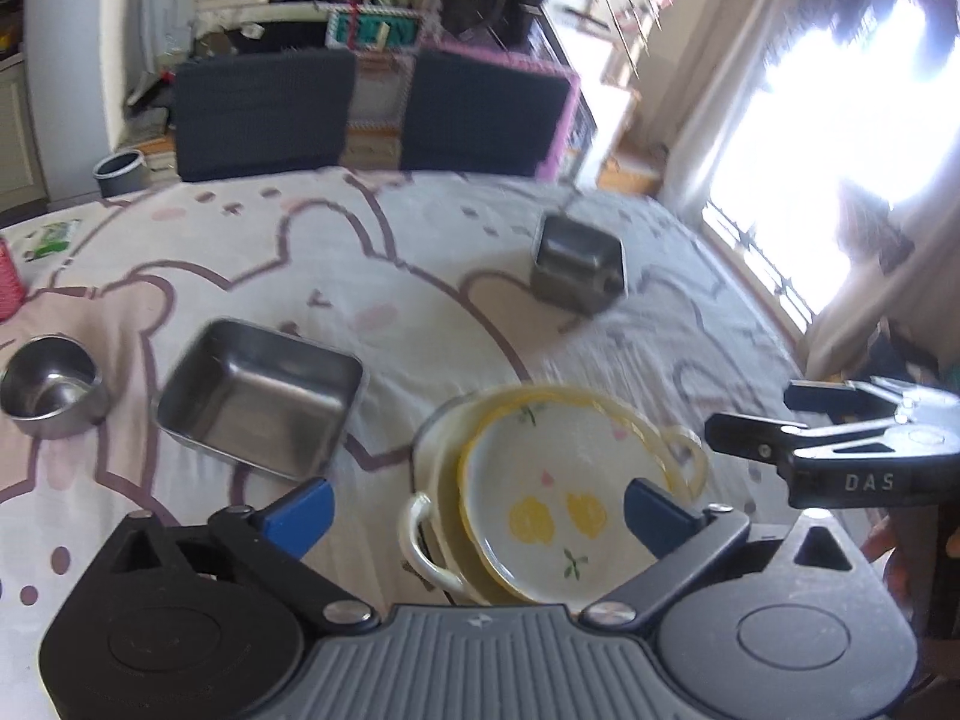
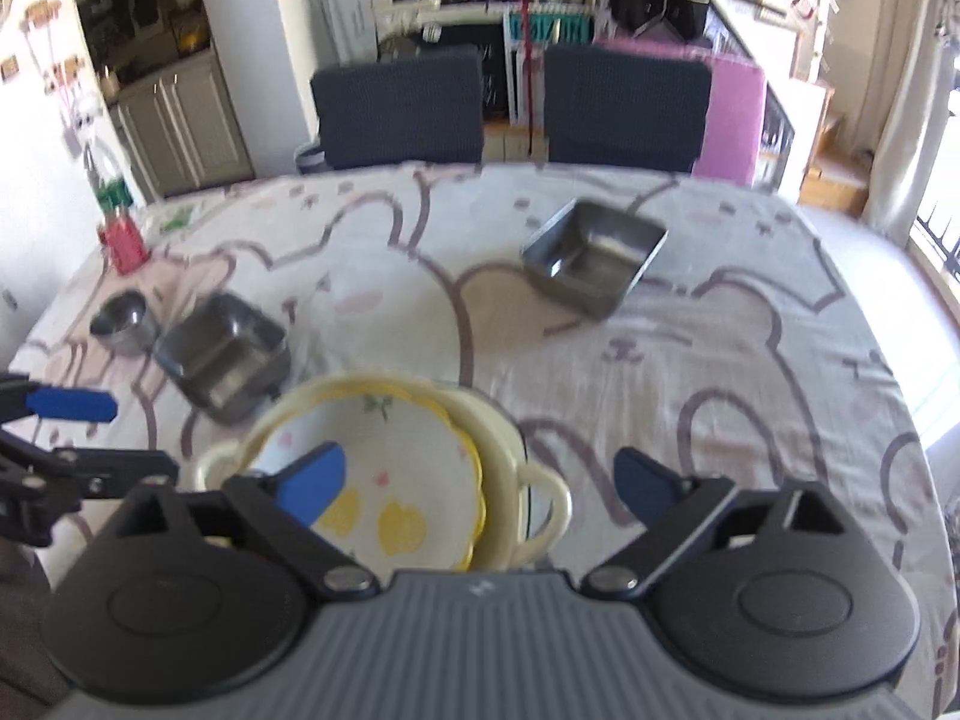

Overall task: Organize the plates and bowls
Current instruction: 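Open both grippers to release the lemon bowl and withdraw, then reach both grippers to the steel rectangular tray on the cloth, then grasp the steel tray rim with the right gripper while the left grasps its other rim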

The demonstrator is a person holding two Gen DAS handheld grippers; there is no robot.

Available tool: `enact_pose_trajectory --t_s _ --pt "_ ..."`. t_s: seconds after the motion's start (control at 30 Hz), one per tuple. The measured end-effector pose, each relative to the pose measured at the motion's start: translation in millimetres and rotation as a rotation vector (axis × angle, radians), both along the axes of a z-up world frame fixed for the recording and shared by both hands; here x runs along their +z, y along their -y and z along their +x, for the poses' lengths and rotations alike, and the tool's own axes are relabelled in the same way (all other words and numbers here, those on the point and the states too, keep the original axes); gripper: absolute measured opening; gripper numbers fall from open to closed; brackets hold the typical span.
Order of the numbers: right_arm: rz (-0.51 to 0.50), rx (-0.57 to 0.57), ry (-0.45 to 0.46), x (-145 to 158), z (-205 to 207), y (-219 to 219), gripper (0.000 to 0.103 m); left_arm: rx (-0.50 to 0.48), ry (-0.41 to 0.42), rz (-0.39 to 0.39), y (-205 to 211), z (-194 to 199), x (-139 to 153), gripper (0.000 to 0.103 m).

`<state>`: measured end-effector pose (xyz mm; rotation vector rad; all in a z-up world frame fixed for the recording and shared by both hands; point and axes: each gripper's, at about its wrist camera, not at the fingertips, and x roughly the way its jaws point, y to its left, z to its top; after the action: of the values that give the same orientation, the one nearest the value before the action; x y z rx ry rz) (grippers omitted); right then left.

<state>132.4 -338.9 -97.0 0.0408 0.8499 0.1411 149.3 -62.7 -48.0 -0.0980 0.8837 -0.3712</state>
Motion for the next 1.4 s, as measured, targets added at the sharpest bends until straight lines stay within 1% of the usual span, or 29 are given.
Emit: enact_pose_trajectory --t_s 0.07,0.13,0.37,0.53,0.63,0.7,0.77,0.8,0.87,0.9,0.97,1.03,1.07,1.13,1.17,1.23,1.3,1.37,1.4 --pt "0.017 -0.013 0.034 4 1 1 0.103 0.033 0.026 -0.020 -10 0 6 0.103" --pt "0.036 -0.027 0.046 5 6 0 0.103 0.066 0.046 -0.046 -22 2 10 0.103" --pt "0.065 -0.028 0.070 6 31 -22 0.103 0.201 0.058 -0.072 -70 24 16 0.103" --pt "0.153 -0.028 0.065 6 55 -46 0.103 0.283 0.059 -0.071 -105 48 13 0.103" --pt "0.215 -0.035 0.044 4 70 -63 0.103 0.307 0.060 -0.064 -119 64 10 0.101" --pt "0.246 -0.050 0.029 0 80 -77 0.103 0.306 0.044 -0.063 -125 75 5 0.095" --pt "0.281 -0.064 0.011 -7 90 -89 0.103 0.295 0.013 -0.058 -127 88 -2 0.078" --pt "0.312 -0.069 -0.008 -10 95 -94 0.103 0.294 -0.008 -0.050 -128 95 -7 0.075" --pt "0.356 -0.082 -0.046 -17 103 -100 0.103 0.282 -0.036 -0.032 -129 105 -15 0.064" --pt "0.373 -0.083 -0.065 -20 107 -105 0.100 0.269 -0.042 -0.014 -127 110 -19 0.062" --pt "0.396 -0.076 -0.109 -28 115 -115 0.089 0.241 -0.036 0.038 -123 118 -27 0.057" --pt "0.385 -0.069 -0.148 -35 121 -125 0.068 0.211 -0.029 0.080 -118 124 -33 0.053" --pt "0.362 -0.068 -0.171 -39 124 -131 0.064 0.200 -0.031 0.093 -117 127 -36 0.052" --pt "0.299 -0.072 -0.221 -48 130 -142 0.047 0.189 -0.038 0.122 -116 134 -42 0.048" --pt "0.285 -0.068 -0.242 -52 132 -145 0.044 0.184 -0.042 0.139 -116 138 -45 0.046" --pt "0.275 -0.075 -0.297 -61 135 -150 0.033 0.180 -0.054 0.168 -116 144 -52 0.044" --pt "0.255 -0.086 -0.333 -68 137 -154 0.029 0.173 -0.069 0.182 -117 150 -58 0.042" --pt "0.240 -0.085 -0.347 -73 137 -158 0.028 0.165 -0.085 0.191 -117 155 -63 0.037" --pt "0.238 -0.081 -0.347 -74 138 -160 0.025 0.162 -0.092 0.198 -117 157 -66 0.036"
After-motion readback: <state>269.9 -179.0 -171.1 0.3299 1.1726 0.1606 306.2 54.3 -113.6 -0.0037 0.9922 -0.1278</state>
